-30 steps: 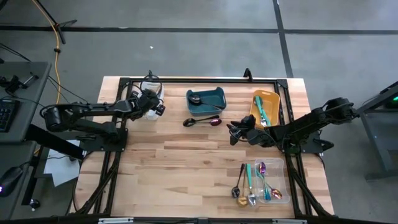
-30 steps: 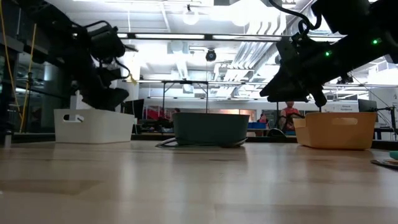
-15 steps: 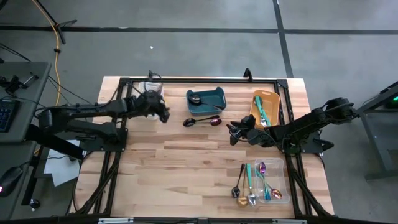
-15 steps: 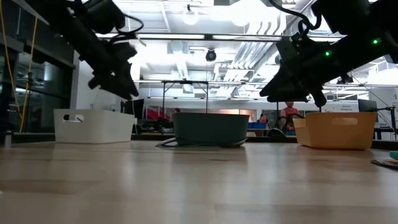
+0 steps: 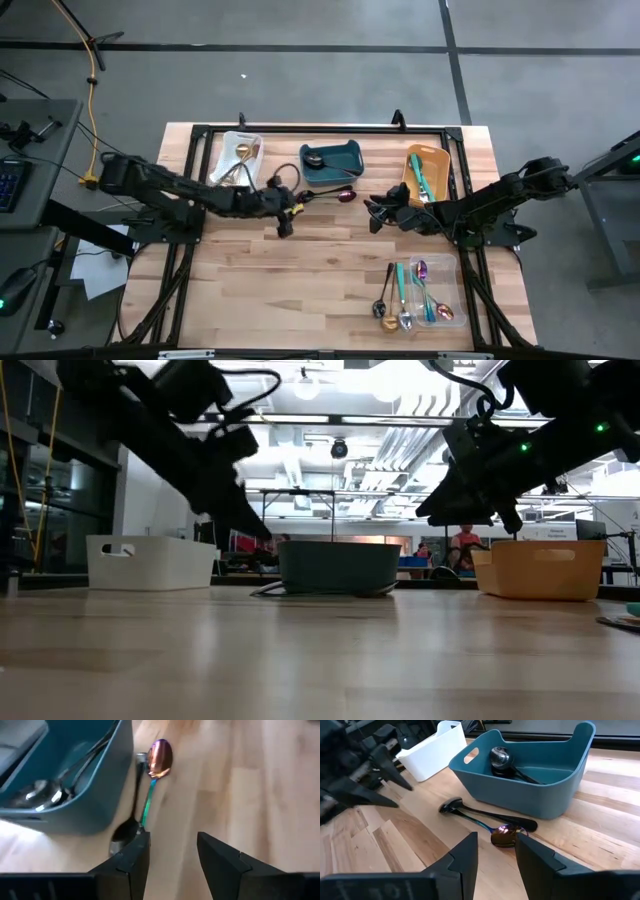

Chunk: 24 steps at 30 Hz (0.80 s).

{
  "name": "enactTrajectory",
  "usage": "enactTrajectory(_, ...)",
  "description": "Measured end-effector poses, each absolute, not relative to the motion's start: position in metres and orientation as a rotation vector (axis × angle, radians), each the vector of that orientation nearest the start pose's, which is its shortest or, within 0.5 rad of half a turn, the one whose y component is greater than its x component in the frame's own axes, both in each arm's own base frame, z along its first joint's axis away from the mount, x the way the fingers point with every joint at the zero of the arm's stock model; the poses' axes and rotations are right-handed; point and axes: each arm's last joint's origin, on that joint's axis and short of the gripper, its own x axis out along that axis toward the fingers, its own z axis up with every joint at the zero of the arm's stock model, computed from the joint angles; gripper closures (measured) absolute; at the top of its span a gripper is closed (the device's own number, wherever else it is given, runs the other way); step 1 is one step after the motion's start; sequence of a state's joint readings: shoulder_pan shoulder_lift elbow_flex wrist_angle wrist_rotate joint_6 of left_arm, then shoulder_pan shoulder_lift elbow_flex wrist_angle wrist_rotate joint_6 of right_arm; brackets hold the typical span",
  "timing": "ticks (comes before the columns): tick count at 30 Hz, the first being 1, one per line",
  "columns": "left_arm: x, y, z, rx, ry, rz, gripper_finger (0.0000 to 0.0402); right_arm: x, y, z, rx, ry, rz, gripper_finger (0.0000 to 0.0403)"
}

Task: Sort silverware by color (type)
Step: Put the black spoon into the blue bin

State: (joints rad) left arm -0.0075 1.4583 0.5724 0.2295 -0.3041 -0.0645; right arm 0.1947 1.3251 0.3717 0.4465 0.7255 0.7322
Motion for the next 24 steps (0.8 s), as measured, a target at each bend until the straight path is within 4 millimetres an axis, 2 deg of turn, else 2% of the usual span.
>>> enactTrajectory(5, 0.284, 0.013, 0.14, 0.129, 0.665, 0.445, 0.0245, 0.224, 0.023, 0.151, 0.47, 0.246, -0.659, 0.0279)
enactTrajectory(11, 0.3, 0.027, 0.135, 0.014, 0.651, 0.555, 0.0256, 0.225, 0.02, 0.152, 0.474, 0.238, -0.668, 0.0279)
enactTrajectory(14, 0.305, 0.034, 0.129, -0.04, 0.653, 0.596, 0.0293, 0.225, 0.02, 0.152, 0.475, 0.238, -0.667, 0.0279)
enactTrajectory(18, 0.306, 0.039, 0.119, -0.087, 0.666, 0.635, 0.0378, 0.225, 0.021, 0.152, 0.481, 0.247, -0.649, 0.0279)
enactTrajectory(24, 0.307, 0.039, 0.111, -0.097, 0.645, 0.709, 0.04, 0.225, 0.021, 0.152, 0.484, 0.245, -0.645, 0.0279)
